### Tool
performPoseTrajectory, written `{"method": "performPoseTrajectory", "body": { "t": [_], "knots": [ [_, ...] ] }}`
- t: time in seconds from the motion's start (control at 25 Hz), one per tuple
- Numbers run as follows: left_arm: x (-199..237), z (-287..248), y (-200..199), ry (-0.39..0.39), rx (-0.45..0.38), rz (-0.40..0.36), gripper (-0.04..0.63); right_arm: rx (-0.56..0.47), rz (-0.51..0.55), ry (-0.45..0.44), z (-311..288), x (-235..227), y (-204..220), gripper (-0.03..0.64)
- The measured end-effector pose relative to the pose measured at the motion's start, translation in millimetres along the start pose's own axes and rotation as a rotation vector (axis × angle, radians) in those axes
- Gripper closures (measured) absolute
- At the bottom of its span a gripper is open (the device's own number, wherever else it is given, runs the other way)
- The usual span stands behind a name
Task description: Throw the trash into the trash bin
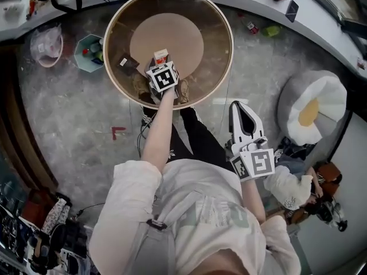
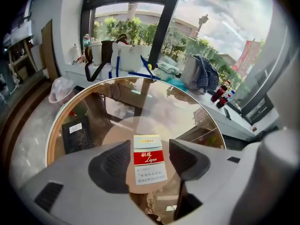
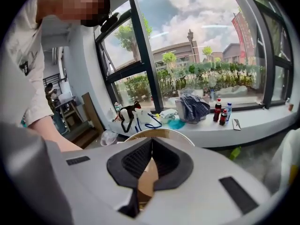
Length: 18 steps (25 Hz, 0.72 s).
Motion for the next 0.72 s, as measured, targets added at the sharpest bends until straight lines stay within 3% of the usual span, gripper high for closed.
{"method": "performPoseTrajectory", "body": {
  "t": [0.16, 0.48, 0.72],
  "knots": [
    [4.3, -21.8, 6.6, -0.003, 0.042, 0.027, 0.334, -0.003, 0.010, -0.043, -8.1, 5.0, 2.9, 0.603],
    [5.3, -38.9, 20.0, -0.022, 0.119, -0.007, 0.317, 0.012, 0.009, -0.067, -18.4, 10.6, 8.5, 0.603],
    [6.8, -40.7, 22.2, -0.026, 0.076, -0.004, 0.318, 0.022, 0.011, -0.070, -22.2, 5.2, 11.5, 0.603]
  ]
}}
Point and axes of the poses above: the fingertips, and each gripper's own axes: z backward along the fingers, x to its left, y out of its underside, the point moved 9 cm from there along z, backward along the fingers, and after that the axes turned 3 degrees about x, right-handed, at the moved point
